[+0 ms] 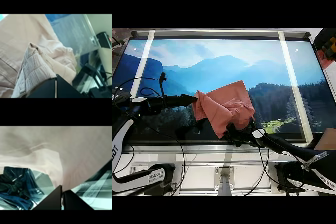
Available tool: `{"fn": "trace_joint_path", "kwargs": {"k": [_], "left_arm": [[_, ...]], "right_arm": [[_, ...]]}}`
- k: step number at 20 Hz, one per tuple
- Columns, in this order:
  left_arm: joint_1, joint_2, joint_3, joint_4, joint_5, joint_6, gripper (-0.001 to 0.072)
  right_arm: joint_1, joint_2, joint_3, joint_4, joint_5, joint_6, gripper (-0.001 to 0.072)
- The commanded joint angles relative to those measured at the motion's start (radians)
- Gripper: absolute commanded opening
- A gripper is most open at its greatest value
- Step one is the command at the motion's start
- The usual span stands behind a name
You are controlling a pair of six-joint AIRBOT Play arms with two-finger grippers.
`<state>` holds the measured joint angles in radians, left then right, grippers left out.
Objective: Fold the clothes and pants, and hang the long-sleeved shirts on hangers.
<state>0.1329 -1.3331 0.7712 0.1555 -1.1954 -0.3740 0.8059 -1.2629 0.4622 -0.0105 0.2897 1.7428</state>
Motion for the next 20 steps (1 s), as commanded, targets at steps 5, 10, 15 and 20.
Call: {"fn": "trace_joint_path", "kwargs": {"k": [5, 10, 15, 20], "left_arm": [[-0.001, 0.002, 0.023, 0.093, 0.123, -0.013, 0.0003], [-0.041, 0.003, 0.189, 0.317, 0.135, -0.129, 0.0003], [-0.104, 0.003, 0.306, 0.317, 0.137, -0.162, 0.0003], [-0.175, 0.003, 0.308, 0.403, 0.138, -0.167, 0.0004]], "right_arm": [[-0.002, 0.14, 0.014, -0.024, -0.056, -0.065, 0.0004], [-0.163, 0.372, 0.015, -0.037, -0.177, -0.062, 0.0004], [-0.507, 0.439, 0.016, -0.174, -0.097, -0.062, 0.0004], [-0.698, 0.439, 0.087, -0.315, -0.015, -0.062, 0.0004]]}}
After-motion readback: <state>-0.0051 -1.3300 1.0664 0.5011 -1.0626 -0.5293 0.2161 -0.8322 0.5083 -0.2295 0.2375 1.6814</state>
